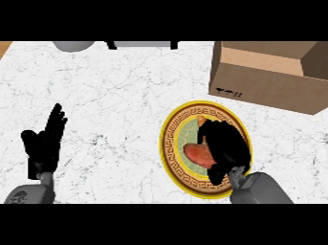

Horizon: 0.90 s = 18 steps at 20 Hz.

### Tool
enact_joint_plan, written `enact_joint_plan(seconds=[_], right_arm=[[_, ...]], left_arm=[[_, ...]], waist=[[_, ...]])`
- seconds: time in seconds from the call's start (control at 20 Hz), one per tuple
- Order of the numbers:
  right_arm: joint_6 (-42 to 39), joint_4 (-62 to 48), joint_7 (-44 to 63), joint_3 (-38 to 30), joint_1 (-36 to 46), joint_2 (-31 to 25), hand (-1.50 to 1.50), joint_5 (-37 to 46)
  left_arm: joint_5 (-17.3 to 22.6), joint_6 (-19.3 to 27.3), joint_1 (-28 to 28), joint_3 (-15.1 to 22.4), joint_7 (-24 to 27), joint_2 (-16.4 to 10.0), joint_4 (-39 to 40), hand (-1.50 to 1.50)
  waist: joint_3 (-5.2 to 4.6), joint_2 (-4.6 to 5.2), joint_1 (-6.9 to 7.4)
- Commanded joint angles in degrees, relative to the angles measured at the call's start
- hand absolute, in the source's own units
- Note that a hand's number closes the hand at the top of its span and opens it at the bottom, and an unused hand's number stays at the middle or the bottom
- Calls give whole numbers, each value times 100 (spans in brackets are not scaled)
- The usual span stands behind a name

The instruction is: Pick the sweet potato from the plate and place it in the cardboard box

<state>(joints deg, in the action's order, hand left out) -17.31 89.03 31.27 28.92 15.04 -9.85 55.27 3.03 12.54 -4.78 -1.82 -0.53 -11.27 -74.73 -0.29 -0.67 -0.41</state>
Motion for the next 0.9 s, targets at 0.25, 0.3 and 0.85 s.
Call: enact_joint_plan(seconds=[0.25,0.3,0.85], right_arm=[[-131,1474,-935,382,-1203,-856,150,201],[-372,1758,-1131,5,-991,-1024,150,-87],[-1663,4547,-11,-997,-584,-654,150,-859]], left_arm=[[-70,-81,364,-13,-260,-55,-595,0],[-79,-51,-128,-109,-103,23,57,0],[-164,-33,110,-11,-277,75,-346,0]], waist=[[30,55,37],[28,62,9],[25,36,26]])
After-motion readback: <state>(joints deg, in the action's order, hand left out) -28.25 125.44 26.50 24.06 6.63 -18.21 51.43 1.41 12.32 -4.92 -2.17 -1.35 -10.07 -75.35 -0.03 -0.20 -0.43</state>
